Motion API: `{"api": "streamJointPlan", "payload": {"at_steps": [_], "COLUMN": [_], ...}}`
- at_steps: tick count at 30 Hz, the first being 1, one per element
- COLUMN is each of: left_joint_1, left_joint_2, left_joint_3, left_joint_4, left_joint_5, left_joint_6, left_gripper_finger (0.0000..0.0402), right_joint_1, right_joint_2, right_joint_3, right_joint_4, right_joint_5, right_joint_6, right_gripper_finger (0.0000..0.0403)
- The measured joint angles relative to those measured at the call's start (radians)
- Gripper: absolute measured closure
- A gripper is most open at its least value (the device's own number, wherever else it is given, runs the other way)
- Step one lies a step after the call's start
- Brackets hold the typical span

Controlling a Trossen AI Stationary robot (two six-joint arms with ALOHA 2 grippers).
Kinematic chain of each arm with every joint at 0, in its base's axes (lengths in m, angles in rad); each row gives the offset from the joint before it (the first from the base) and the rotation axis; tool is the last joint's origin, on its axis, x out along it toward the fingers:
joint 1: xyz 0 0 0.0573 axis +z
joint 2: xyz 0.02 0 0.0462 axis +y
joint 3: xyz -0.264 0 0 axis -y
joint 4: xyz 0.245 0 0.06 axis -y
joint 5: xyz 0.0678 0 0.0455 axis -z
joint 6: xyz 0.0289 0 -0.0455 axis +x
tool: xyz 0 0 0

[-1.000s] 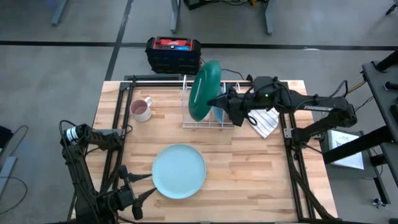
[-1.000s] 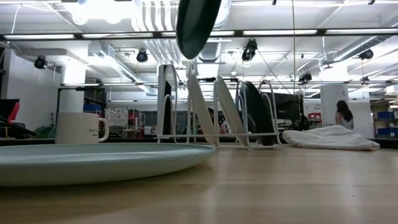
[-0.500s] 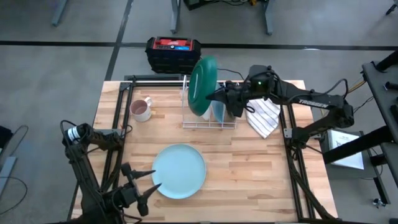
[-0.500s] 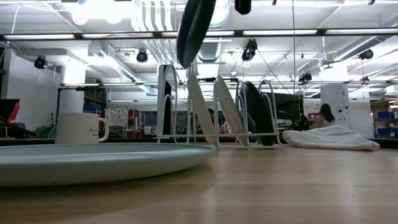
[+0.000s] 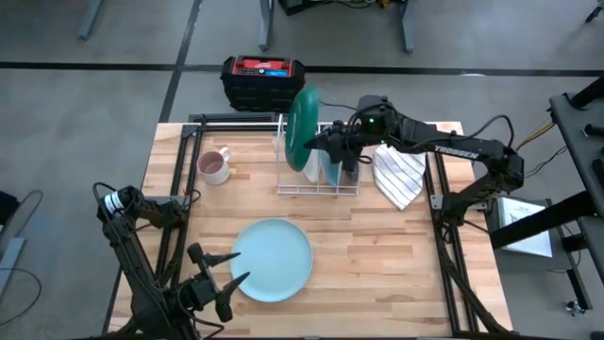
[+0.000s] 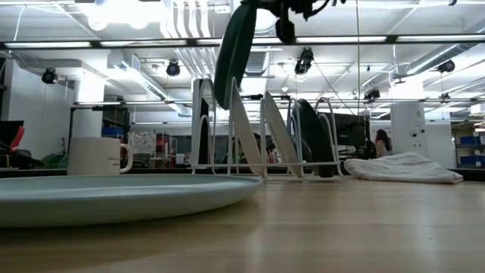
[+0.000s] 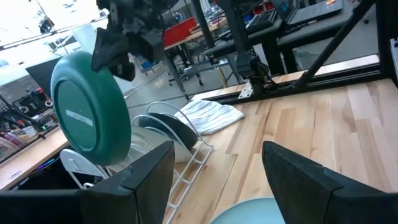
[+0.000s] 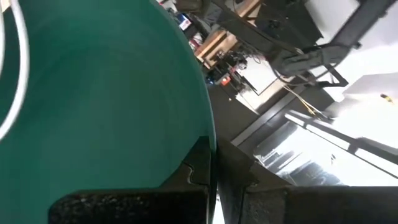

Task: Sort dishes
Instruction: Put the green plate in the dishwasher rack

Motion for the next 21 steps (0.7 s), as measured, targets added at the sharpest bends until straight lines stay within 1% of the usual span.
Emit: {"api": "streamJointPlan", "payload": {"at_steps": [14, 21], "left_joint_1": [0.000, 0.000], "left_joint_2": [0.000, 0.000], "left_joint_3": [-0.001, -0.002], "left_joint_4": [0.002, 0.006], "left_joint_5": [0.008, 0.009], "left_joint_6": [0.000, 0.018], "left_gripper_finger": [0.0169, 0.0169], "right_joint_1": [0.000, 0.000], "right_joint_2": [0.107, 0.156], "right_joint_3": [-0.001, -0.001], "right_joint_4": [0.024, 0.024], "right_joint_5": [0.002, 0.003], "right_joint_6": [0.010, 0.054], "right_gripper_finger": [0.0403, 0.0403]}}
